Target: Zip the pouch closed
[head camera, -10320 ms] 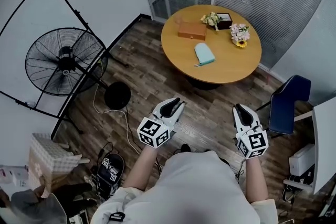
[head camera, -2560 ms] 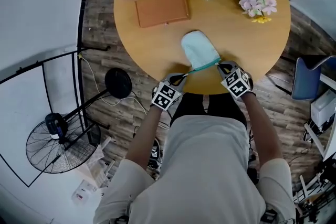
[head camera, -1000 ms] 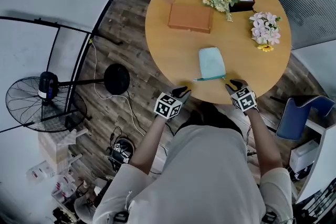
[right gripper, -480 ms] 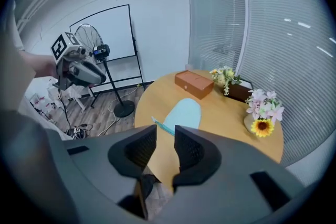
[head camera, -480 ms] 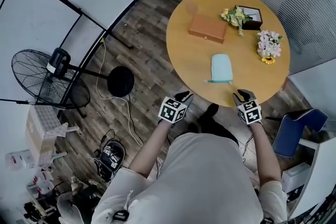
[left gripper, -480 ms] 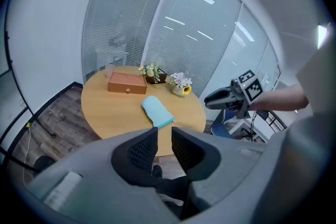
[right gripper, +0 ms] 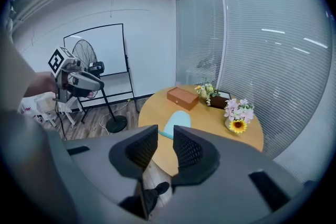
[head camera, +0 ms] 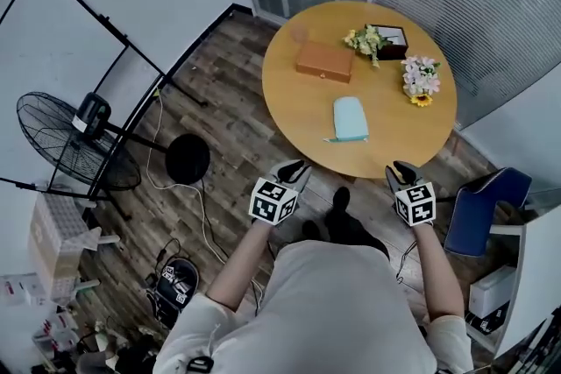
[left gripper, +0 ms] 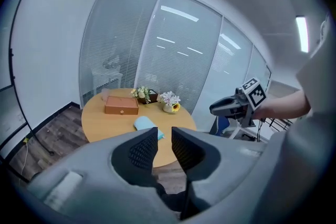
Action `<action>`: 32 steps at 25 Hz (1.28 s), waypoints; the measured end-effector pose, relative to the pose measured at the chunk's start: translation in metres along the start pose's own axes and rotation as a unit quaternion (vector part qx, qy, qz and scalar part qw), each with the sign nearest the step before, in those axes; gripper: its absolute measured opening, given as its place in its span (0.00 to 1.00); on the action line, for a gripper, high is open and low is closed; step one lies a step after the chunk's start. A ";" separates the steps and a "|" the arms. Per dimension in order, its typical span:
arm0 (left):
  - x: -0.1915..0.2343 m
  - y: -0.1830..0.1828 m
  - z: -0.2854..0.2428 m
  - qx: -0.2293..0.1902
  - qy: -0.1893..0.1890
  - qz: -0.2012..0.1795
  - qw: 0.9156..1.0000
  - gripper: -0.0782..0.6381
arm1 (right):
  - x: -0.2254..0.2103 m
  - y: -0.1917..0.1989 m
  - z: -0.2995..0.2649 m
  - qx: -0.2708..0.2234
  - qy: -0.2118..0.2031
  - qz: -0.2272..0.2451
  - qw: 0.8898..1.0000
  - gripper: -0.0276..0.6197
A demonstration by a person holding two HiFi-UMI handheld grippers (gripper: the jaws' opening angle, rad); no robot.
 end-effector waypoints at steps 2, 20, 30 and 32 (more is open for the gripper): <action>-0.010 -0.004 0.005 -0.012 -0.002 -0.003 1.000 0.22 | 0.001 -0.001 0.015 -0.010 0.002 -0.002 1.000 0.18; -0.090 -0.063 0.039 -0.098 -0.053 -0.008 0.994 0.22 | -0.036 -0.051 0.125 -0.124 -0.015 0.018 0.992 0.12; -0.104 -0.088 0.049 -0.130 -0.058 -0.012 0.990 0.16 | -0.031 -0.082 0.148 -0.168 -0.039 0.039 0.984 0.05; -0.107 -0.095 0.048 -0.139 -0.051 -0.015 0.989 0.14 | -0.033 -0.086 0.150 -0.180 -0.043 0.037 0.982 0.05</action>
Point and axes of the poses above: the fingertips, and each gripper's own axes: z backward along the fingers, x to its left, y out of its underside, the point moved 4 cm from there along z, backward along the fingers, and after that the axes turned 1 degree about y, right-handed, at the moved point
